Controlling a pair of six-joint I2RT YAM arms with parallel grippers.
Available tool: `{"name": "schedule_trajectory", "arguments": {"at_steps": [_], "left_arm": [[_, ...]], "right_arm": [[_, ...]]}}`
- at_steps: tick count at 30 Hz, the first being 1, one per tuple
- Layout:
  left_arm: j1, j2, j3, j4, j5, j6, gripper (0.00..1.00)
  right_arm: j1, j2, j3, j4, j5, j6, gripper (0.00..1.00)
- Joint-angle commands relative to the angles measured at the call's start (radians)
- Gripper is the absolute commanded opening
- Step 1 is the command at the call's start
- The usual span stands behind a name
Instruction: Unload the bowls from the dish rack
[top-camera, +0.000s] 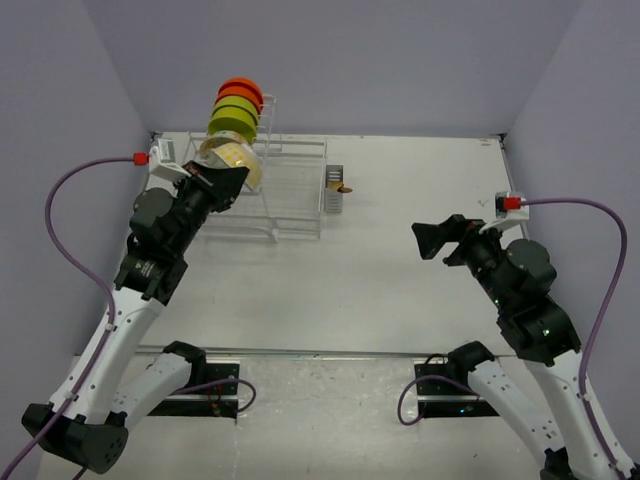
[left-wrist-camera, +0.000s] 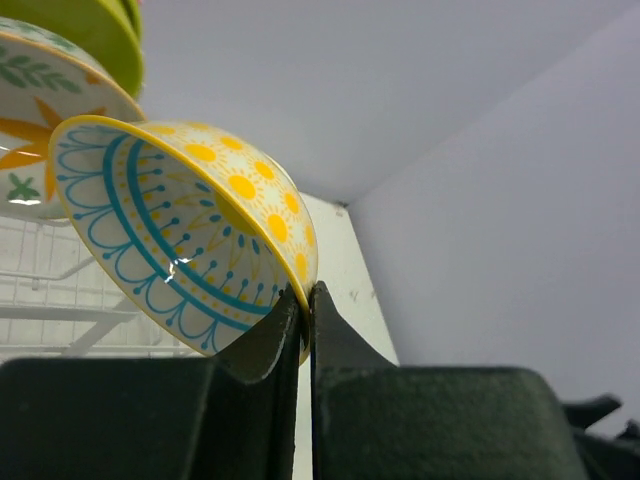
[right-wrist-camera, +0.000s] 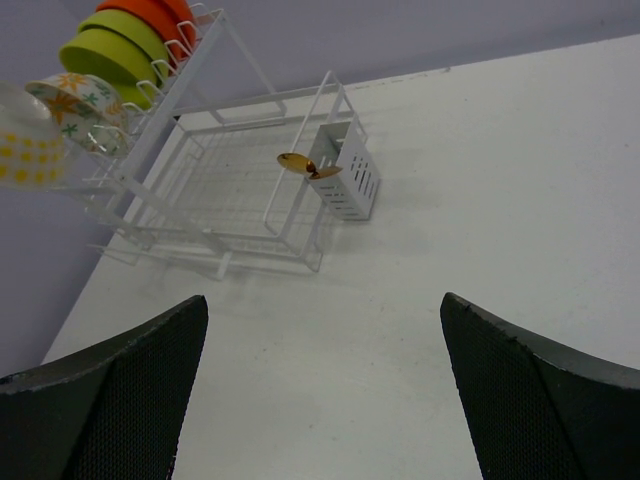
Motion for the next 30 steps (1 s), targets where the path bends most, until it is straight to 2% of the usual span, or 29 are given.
{"name": "schedule_trajectory", "arguments": {"at_steps": [1, 6, 7, 9, 10, 11, 13, 17, 20, 24, 28, 30], "left_arm": [[-0.072, -0.042, -0.005, 0.078, 0.142, 0.285, 0.00], [-0.232, -0.044, -0.005, -0.037, 0.160, 0.484, 0.00], [-0.306, -0.026, 0.021, -0.059, 0.158, 0.506, 0.00], [-0.399, 0.048, 0.044, -0.109, 0.120, 0.597, 0.00], [-0.501, 0.071, 0.058, -0.125, 0.074, 0.624, 0.00], [-0.547, 0.094, 0.076, -0.135, -0.010, 0.652, 0.00], [-0.632, 0.164, 0.095, -0.161, -0.053, 0.708, 0.00], [-0.738, 0.313, 0.159, -0.195, -0.144, 0.803, 0.00], [-0.813, 0.405, 0.169, -0.185, -0.164, 0.897, 0.00], [-0.899, 0.499, 0.218, -0.172, -0.173, 1.030, 0.00], [-0.957, 0.582, 0.270, -0.171, -0.187, 1.127, 0.00], [-0.977, 0.606, 0.290, -0.177, -0.207, 1.163, 0.00]], "right_arm": [[0.001, 0.028, 0.067, -0.003, -0.088, -0.028, 0.99], [0.001, 0.078, 0.131, -0.026, -0.178, -0.037, 0.99], [0.000, 0.118, 0.151, -0.058, -0.206, -0.043, 0.99], [0.001, 0.164, 0.222, -0.097, -0.223, -0.055, 0.99], [0.001, 0.199, 0.243, -0.132, -0.196, -0.052, 0.99], [0.001, 0.210, 0.268, -0.144, -0.182, -0.052, 0.99], [0.001, 0.238, 0.289, -0.190, -0.151, -0.064, 0.99], [0.001, 0.328, 0.381, -0.321, -0.068, -0.092, 0.99], [0.001, 0.414, 0.414, -0.399, -0.115, -0.121, 0.99], [0.006, 0.476, 0.391, -0.418, -0.189, -0.155, 0.99], [0.020, 0.531, 0.365, -0.421, -0.214, -0.173, 0.93], [0.029, 0.565, 0.357, -0.434, -0.222, -0.183, 0.87]]}}
